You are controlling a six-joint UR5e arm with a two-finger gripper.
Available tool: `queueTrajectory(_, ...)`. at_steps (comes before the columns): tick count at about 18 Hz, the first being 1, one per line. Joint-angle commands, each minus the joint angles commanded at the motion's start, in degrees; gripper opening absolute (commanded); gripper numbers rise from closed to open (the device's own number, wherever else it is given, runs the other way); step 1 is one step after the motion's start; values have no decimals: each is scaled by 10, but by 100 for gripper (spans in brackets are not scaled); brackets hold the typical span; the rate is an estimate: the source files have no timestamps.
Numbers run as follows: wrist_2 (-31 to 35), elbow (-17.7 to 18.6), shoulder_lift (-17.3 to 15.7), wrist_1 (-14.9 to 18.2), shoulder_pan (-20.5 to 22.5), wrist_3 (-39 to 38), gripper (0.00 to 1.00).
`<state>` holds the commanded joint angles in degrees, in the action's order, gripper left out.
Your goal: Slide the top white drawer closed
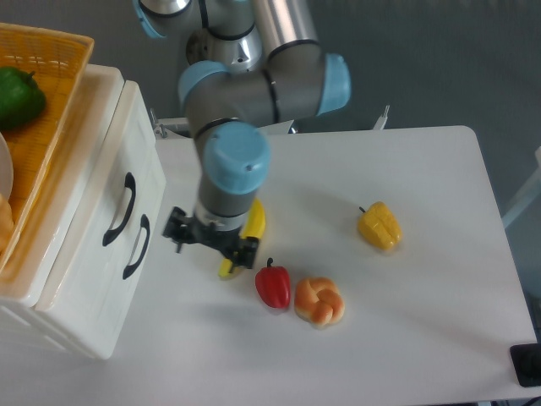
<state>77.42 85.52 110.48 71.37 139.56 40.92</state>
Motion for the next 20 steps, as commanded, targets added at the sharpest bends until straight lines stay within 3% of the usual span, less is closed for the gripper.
queueTrajectory(8, 89, -9, 8, -4, 114, 246, 100)
queueTrajectory(11, 169, -3, 4, -5, 145, 310, 100)
queueTrajectory(20, 148, -14, 9, -7, 252, 446, 100)
